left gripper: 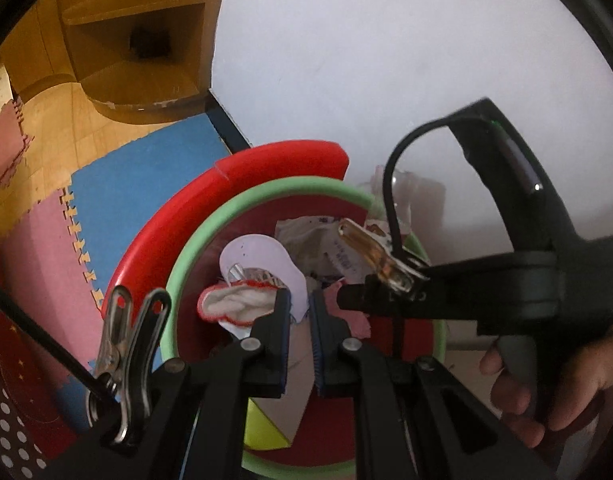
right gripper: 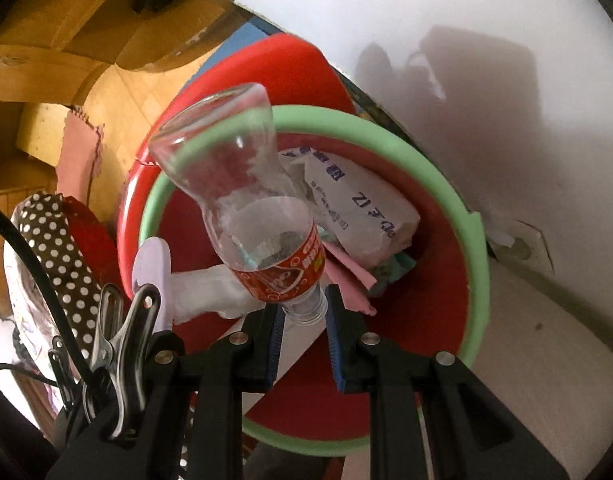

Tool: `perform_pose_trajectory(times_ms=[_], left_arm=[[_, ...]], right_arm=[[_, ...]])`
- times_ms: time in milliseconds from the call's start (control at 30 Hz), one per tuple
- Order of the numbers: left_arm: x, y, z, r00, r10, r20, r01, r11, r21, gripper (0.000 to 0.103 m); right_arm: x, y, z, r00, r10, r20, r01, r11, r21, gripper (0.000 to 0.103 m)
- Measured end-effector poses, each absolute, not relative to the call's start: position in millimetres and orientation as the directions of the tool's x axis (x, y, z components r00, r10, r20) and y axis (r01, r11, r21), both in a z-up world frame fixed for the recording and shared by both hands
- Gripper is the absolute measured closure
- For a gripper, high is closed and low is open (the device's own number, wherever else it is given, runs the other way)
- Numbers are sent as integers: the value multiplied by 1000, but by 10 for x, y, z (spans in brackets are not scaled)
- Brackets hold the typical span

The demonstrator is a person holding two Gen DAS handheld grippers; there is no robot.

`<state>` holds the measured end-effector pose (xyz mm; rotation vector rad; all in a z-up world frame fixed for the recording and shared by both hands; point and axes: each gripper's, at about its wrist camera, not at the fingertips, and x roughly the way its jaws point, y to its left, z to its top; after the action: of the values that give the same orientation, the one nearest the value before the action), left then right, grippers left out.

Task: Collect trash
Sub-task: 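Open both tools to drop the sock and bottle into the bucket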

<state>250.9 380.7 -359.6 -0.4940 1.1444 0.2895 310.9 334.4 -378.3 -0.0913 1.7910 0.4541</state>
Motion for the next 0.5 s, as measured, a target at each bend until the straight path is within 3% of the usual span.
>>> perform_pose_trajectory(times_ms=[300,433,500], left_arm=[[2462,3780,-3579,369,2,-930,-474,861,-186,89],[2476,3735,-3552,352,28,-935,-468,871,-150,64],[2465,3718,-3510,360,36,-932,-463,874,-145,56]], right_arm=[[3159,3445,-3936,-305,208,-929,-296,907,300,82],[3162,3424,-3989,-329,208,-921,-261,917,300,79],[3201,3386,-3993,-328,197,-924,-254,923,287,72]])
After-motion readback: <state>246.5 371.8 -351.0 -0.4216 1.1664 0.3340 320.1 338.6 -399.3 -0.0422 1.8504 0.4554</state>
